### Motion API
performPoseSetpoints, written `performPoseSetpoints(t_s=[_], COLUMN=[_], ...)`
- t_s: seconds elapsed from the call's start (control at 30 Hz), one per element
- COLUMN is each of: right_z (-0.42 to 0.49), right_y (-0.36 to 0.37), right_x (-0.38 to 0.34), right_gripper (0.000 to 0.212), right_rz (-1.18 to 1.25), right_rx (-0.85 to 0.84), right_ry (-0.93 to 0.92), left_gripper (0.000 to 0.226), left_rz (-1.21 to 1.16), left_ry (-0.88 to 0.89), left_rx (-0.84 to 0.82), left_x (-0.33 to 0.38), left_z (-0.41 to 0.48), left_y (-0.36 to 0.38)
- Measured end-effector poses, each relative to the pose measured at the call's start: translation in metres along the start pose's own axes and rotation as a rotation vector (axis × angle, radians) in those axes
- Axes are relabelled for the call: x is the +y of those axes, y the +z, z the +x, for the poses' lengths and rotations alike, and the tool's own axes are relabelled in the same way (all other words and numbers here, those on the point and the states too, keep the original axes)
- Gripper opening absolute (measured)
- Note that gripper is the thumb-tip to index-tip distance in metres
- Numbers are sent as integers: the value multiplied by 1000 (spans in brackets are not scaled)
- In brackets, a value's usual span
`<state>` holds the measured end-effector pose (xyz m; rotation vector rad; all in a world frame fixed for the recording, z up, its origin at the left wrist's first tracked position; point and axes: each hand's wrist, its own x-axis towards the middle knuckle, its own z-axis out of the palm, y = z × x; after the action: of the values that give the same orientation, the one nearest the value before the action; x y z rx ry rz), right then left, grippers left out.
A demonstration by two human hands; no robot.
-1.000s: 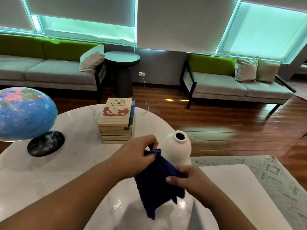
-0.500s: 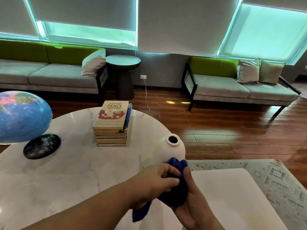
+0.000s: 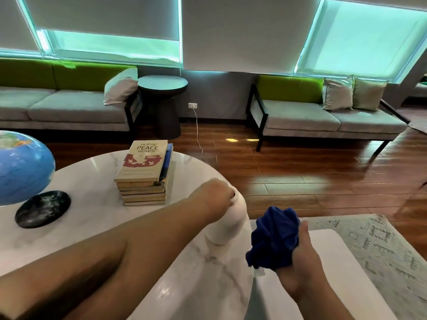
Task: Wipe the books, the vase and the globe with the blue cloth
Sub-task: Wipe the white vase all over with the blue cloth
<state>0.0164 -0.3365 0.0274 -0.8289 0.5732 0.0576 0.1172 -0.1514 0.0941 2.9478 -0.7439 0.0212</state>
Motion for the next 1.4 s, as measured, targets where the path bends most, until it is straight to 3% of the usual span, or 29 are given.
performPoseSetpoints(t_s=[0.1, 0.3, 0.53, 0.7, 0.87, 1.0, 1.13, 1.27, 1.4], right_z=[0, 2, 20, 31, 19, 19, 25, 18, 31], right_y=[-1, 4, 17, 25, 52, 63, 70, 76, 69], right_x=[0, 9, 38, 71, 92, 100, 101, 99, 90], right_gripper=[42, 25, 28, 37, 45, 36, 29, 27, 28], right_rz=[-106, -170, -438, -636, -868, -1290, -1352, -1355, -1436], right_rx=[-5, -25, 38, -36, -127, -311, -255, -423, -303], right_ry=[-56, -48, -42, -24, -244, -477, -498, -517, -456], left_gripper=[27, 27, 15, 23, 23, 20, 21, 22, 21], left_rz=[-15, -252, -651, -825, -895, -884, -846, -848, -845], left_ry=[-2, -198, -573, -753, -800, -796, -785, -777, -752], left_rx=[-39, -84, 2, 19, -6, -5, -13, -11, -1], left_x=[-4, -39, -84, -94, -98, -97, -99, -99, -100], left_z=[-4, -48, -141, -185, -208, -216, -217, -216, -216], left_y=[5, 3, 36, 51, 60, 62, 63, 64, 64])
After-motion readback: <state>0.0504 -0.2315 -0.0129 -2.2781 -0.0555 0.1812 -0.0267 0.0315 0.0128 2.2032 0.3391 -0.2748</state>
